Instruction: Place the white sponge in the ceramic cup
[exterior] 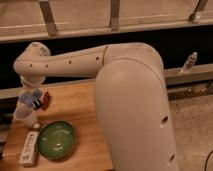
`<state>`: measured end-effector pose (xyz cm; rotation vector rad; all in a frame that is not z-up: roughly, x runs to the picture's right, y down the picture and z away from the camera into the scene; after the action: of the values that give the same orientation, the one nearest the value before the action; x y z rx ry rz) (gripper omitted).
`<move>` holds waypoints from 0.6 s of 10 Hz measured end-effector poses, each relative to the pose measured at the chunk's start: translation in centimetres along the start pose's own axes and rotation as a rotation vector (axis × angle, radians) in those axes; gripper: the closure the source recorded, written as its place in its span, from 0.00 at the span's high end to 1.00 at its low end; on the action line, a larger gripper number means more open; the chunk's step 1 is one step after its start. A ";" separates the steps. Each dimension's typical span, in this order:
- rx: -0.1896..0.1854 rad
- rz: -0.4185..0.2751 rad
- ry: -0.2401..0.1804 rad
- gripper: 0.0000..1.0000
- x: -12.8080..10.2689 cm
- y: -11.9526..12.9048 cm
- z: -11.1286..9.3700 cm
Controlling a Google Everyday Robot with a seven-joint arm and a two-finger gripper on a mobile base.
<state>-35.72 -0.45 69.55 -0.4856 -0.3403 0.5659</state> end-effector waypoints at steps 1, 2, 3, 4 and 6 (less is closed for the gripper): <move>-0.004 -0.007 0.006 0.00 0.0 0.4 0.0; -0.012 -0.017 0.012 0.00 0.1 0.9 0.3; -0.019 -0.023 0.018 0.00 0.1 1.3 0.4; -0.029 -0.033 0.029 0.00 0.0 1.9 0.7; -0.048 -0.049 0.055 0.00 0.1 2.6 1.5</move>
<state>-37.39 2.05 69.52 -0.5363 -0.3126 0.4968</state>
